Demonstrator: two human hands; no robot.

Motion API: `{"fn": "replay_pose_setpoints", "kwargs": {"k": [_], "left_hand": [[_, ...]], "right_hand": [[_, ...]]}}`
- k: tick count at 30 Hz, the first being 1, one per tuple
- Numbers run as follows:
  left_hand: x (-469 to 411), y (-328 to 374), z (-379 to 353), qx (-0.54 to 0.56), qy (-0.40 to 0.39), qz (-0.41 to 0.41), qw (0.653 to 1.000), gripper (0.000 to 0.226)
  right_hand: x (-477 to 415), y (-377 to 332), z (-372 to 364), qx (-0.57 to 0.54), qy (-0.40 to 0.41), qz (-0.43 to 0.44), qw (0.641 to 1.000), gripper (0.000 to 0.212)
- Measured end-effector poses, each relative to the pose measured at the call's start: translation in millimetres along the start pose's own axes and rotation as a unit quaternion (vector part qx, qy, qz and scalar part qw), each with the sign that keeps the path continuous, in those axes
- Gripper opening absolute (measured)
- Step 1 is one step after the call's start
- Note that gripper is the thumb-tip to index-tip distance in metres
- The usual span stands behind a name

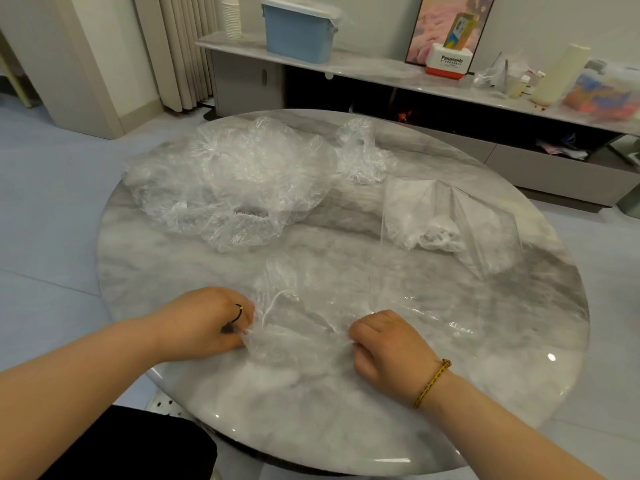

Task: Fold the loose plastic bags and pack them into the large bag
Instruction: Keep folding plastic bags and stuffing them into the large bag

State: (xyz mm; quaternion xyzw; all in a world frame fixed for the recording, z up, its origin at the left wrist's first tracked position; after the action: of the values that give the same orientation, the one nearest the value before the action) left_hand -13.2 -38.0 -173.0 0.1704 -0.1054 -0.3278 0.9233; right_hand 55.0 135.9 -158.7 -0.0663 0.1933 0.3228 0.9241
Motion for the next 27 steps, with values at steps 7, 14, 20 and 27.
{"fn": "replay_pose_setpoints", "kwargs": {"k": [7,14,20,27], "left_hand": [[5.1,-11.9,6.7,0.145,-0.073,0.143,0.976,0.037],[1.2,-22.0,14.4,0.372,0.028,0.232,0.898,0.02],[-3.0,-16.8,3.1,0.328,0.028,0.26,0.908,0.02],[-7.9,-7.3,15.7,0.293,0.105,0.249,0.917,0.024]], "right_hand": [[-2.8,3.3,10.2,0.013,-0.041,-0.045,0.998,0.02],[-5.8,9.8,8.6,-0.016,-0.055,-0.153,0.987,0.022],[7.0,28.4,-15.9,0.035,-0.175,-0.259,0.949,0.027],[13.0,34.1,-18.7,-0.104,-0.182,-0.369,0.906,0.028]]}}
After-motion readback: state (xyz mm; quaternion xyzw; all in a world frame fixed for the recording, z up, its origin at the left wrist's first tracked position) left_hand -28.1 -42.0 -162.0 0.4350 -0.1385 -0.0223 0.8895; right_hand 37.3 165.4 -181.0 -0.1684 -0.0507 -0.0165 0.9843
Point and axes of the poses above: each hand's wrist, its own x-axis away from the middle knuckle, its own z-axis out of the back of the hand, y = z × x, the point moved 8 cm from there along -x, towards the middle knuckle, and after that the axes turned 9 degrees about z, right-handed, at the moved point
